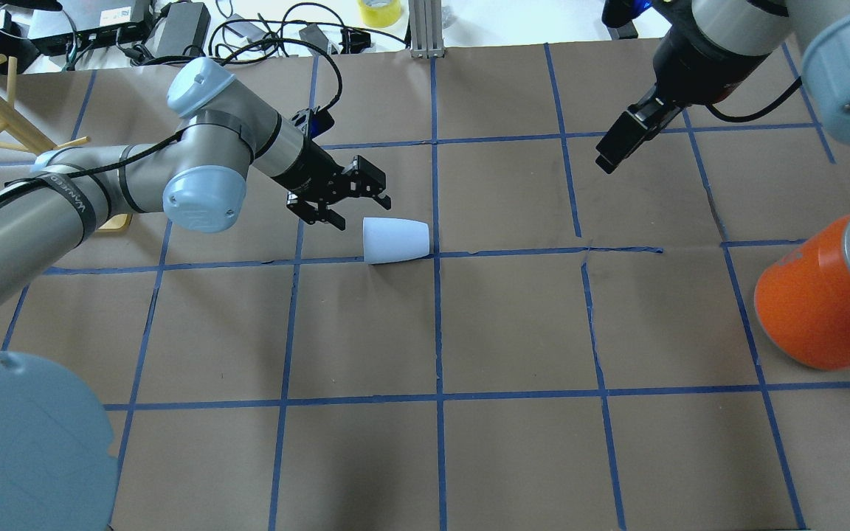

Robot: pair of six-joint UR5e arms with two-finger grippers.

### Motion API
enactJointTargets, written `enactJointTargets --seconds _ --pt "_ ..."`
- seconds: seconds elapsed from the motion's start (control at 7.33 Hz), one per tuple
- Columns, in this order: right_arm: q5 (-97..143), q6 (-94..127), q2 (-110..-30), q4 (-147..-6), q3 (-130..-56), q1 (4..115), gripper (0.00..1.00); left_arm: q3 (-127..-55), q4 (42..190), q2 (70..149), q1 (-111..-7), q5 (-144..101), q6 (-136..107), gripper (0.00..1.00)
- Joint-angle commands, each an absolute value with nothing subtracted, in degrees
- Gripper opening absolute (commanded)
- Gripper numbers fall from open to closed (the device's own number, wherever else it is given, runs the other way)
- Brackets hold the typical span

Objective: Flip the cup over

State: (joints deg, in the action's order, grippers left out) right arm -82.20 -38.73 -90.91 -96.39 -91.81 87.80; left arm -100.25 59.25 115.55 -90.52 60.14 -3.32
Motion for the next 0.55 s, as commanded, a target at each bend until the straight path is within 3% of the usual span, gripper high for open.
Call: enactJointTargets --seconds 0.0,0.41 --pt "-86.8 -28.0 -90.8 -98.5 -91.8 91.6 1.00 -101.9 59.6 115.9 -91.1 60.0 -3.9 1.00" --pt "-88.8 -15.3 -90.6 -101.5 -91.9 93.1 1.00 -102.2 59.7 116.3 -92.5 59.9 -4.0 1.00"
